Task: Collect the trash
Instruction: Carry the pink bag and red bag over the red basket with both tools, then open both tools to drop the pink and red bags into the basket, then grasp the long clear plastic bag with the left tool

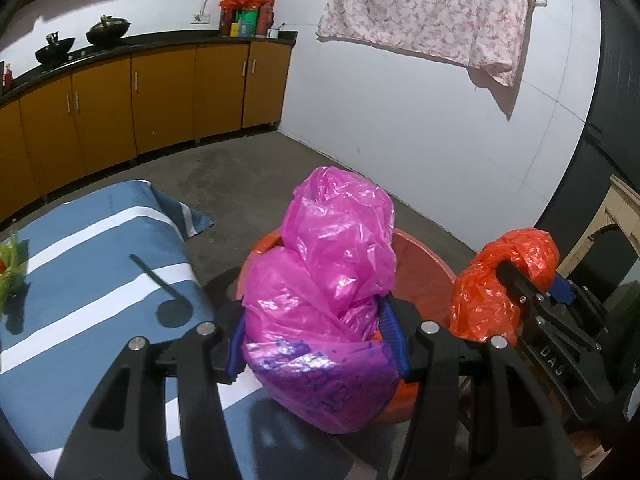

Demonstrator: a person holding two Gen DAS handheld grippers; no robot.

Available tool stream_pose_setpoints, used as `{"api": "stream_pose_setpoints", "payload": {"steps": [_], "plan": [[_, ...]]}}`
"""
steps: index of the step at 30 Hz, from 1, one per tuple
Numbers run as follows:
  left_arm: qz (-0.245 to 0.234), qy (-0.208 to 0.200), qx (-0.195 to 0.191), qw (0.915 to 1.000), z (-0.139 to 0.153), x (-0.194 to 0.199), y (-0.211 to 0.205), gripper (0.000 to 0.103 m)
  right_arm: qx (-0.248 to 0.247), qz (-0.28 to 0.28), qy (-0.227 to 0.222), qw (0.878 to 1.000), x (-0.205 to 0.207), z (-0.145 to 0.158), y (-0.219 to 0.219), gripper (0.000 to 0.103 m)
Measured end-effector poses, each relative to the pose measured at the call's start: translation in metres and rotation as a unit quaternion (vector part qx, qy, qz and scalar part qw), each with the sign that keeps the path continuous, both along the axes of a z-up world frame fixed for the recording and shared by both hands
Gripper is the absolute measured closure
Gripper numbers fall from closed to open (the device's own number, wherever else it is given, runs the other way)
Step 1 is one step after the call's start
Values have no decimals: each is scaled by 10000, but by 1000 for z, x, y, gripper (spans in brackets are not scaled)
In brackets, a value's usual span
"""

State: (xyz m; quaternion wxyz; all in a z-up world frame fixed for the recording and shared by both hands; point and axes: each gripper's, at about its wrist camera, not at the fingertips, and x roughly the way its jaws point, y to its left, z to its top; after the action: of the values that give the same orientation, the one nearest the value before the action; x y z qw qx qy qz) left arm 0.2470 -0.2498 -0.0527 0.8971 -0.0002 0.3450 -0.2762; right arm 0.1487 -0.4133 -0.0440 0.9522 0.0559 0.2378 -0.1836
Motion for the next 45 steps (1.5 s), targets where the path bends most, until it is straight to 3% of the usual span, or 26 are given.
{"api": "stream_pose_setpoints", "payload": {"steps": [12,16,21,26,34,38,42,45], "plan": [[-223,229,-40,9995,-18,26,-28,48,155,147,-8,9998,19,-11,-7,49],[-243,314,-45,9992,-23,30,-31,41,234,199,-83,9995,23,-13,-11,39],[-142,397,-72,9991,-27,34,-25,36,265,199,11,9994,24,-18,-12,38],[101,436,-124,9989,-27,35,-7,30,253,127,58,9996,19,-19,-12,30],[745,80,77,9972,-13,14,47,21,235,-15,-6,9997,3,-14,-2,16],[1222,-68,269,9921,-8,-2,90,17,264,105,-13,9996,3,-12,14,15],[1796,-237,512,9821,-4,-18,149,16,265,427,-19,9987,7,-8,41,15],[2338,-384,850,9678,-4,-27,203,15,150,703,-47,9974,9,-2,64,15]]}}
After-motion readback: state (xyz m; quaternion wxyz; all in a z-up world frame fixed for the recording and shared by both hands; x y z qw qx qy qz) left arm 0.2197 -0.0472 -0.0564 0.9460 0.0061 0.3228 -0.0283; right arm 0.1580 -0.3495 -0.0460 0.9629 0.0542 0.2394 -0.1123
